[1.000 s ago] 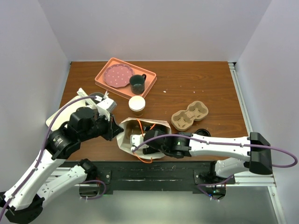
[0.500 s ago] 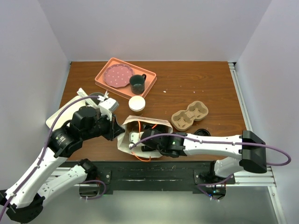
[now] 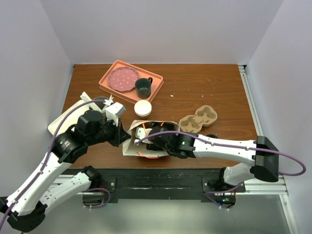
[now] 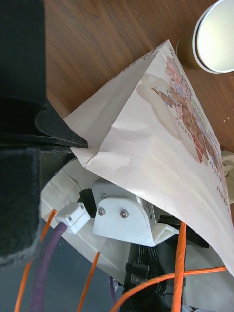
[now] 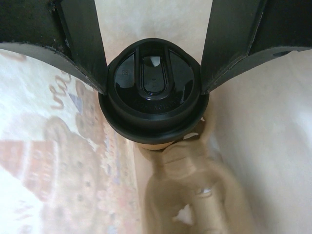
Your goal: Pack the takeout coffee
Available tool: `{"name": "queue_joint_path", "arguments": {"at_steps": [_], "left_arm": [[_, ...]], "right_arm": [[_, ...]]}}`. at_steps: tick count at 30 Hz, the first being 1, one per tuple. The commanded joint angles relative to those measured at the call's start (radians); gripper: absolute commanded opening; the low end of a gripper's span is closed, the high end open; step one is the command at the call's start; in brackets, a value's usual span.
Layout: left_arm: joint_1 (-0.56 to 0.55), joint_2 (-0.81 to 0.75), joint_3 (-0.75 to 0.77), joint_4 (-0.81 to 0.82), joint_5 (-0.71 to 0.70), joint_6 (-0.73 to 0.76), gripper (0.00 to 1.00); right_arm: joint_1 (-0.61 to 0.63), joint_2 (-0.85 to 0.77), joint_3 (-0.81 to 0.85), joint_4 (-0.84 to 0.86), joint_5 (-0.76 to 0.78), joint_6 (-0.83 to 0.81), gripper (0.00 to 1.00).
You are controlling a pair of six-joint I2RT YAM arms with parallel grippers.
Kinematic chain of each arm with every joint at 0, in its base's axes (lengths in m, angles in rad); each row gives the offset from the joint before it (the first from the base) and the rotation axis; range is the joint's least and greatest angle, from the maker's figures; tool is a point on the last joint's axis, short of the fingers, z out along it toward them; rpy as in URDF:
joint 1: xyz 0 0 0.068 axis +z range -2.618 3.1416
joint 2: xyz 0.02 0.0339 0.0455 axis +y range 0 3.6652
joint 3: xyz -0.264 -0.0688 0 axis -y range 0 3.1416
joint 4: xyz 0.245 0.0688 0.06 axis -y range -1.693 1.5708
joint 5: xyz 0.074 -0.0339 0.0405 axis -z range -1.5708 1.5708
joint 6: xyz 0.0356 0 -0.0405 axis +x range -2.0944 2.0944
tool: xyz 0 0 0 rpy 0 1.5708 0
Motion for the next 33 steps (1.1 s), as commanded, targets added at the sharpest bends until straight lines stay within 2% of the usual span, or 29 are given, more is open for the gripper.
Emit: {"name": "queue_joint_path", "arguments": {"at_steps": [1,10,15,21,27,33], "left_arm": [[-0.005,0.008,0.025,0.02,0.015,0.03,0.0],[-0.006,0.02,0.034,0.023,0.004,0.023,0.0],[-0.005,0.032,0.04,0.026,0.003,0.019,0.0],[-0.005,0.052,0.052,0.018,-0.004,0.01,0.0],[-0.005,0.072,0.068,-0.018,-0.05,-0.011,0.0],[-0.005,0.113,0.123,-0.05,-0.094,-0.031,0.0]], "right_arm": [[-0.002,-0.025,0.07,0.006,-0.003,0.034,0.19],[-0.001,-0.038,0.072,-0.015,-0.155,0.028,0.2],[-0.001,-0.025,0.076,-0.014,-0.1,0.046,0.19],[-0.001,-0.049,0.115,-0.017,-0.175,0.089,0.2],[-0.002,-0.092,0.113,-0.012,-0.16,0.125,0.2],[-0.001,-0.118,0.081,-0.061,-0.181,0.07,0.19]]}}
